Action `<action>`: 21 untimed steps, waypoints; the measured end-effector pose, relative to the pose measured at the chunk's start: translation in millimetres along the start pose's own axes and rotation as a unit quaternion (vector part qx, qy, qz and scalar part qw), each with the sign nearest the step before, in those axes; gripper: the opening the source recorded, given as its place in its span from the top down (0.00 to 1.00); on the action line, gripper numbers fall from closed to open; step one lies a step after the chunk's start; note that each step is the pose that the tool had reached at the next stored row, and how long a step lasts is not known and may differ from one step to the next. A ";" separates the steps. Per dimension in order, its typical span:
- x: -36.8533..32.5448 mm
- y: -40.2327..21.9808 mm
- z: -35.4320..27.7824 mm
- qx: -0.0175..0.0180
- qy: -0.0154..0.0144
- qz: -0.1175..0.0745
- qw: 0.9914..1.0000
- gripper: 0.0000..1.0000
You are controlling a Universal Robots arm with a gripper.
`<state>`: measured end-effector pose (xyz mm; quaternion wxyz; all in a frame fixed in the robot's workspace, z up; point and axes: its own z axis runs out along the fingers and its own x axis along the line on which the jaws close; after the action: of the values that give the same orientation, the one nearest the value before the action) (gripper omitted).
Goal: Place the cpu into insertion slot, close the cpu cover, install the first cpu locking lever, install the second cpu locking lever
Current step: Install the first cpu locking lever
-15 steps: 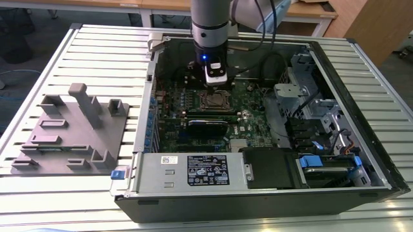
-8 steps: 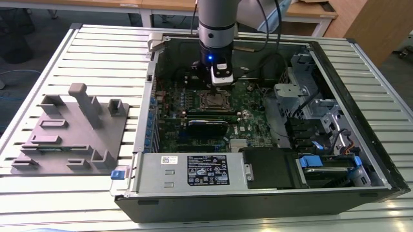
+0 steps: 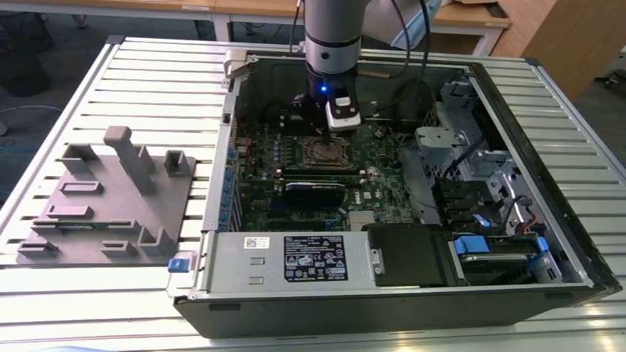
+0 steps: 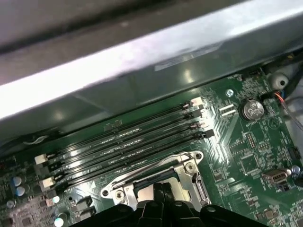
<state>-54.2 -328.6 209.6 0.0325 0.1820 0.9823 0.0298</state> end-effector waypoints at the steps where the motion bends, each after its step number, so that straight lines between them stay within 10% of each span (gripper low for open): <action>1: 0.0 0.0 0.0 0.000 0.000 -0.005 1.000 0.89; 16: -0.2 -0.4 0.8 -0.002 0.003 -0.051 0.999 0.89; 21: -0.4 -0.4 1.4 -0.004 0.005 -0.078 0.997 0.89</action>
<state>-53.8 -329.0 208.2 0.0302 0.1045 0.9936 0.0316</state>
